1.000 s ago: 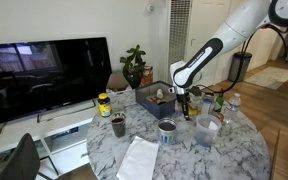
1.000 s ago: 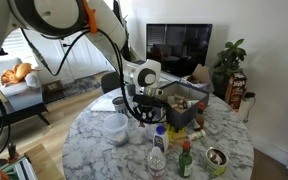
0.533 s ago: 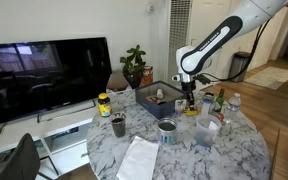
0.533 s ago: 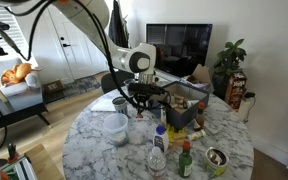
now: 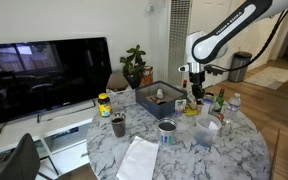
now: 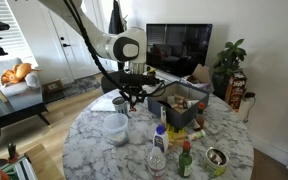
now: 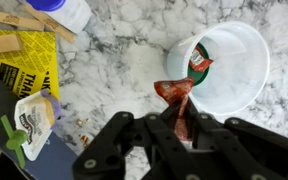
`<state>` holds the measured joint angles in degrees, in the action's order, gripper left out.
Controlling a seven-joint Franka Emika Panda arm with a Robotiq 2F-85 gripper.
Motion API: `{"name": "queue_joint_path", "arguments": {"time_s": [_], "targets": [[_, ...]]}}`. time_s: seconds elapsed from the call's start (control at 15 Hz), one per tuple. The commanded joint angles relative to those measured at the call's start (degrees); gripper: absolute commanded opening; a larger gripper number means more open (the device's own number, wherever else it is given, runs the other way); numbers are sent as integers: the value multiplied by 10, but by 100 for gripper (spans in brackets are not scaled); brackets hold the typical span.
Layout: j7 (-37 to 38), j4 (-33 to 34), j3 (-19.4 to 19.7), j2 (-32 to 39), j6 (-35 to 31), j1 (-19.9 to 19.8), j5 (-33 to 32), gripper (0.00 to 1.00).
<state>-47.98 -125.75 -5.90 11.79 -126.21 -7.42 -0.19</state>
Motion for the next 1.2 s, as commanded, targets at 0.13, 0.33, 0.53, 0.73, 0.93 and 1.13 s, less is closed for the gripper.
{"name": "queue_joint_path", "arguments": {"time_s": [0.13, 0.33, 0.53, 0.73, 0.93, 1.13], "targets": [[-101, -76, 5, -47, 0, 21, 32, 3], [-125, -88, 5, -48, 3, 31, 35, 12], [-140, -97, 5, -51, 2, 38, 39, 45], [-145, -111, 7, -71, -2, 42, 40, 67], [-160, -134, 12, -125, -2, 38, 81, 91], [-186, -139, 34, -190, 47, 36, 167, 100]]}}
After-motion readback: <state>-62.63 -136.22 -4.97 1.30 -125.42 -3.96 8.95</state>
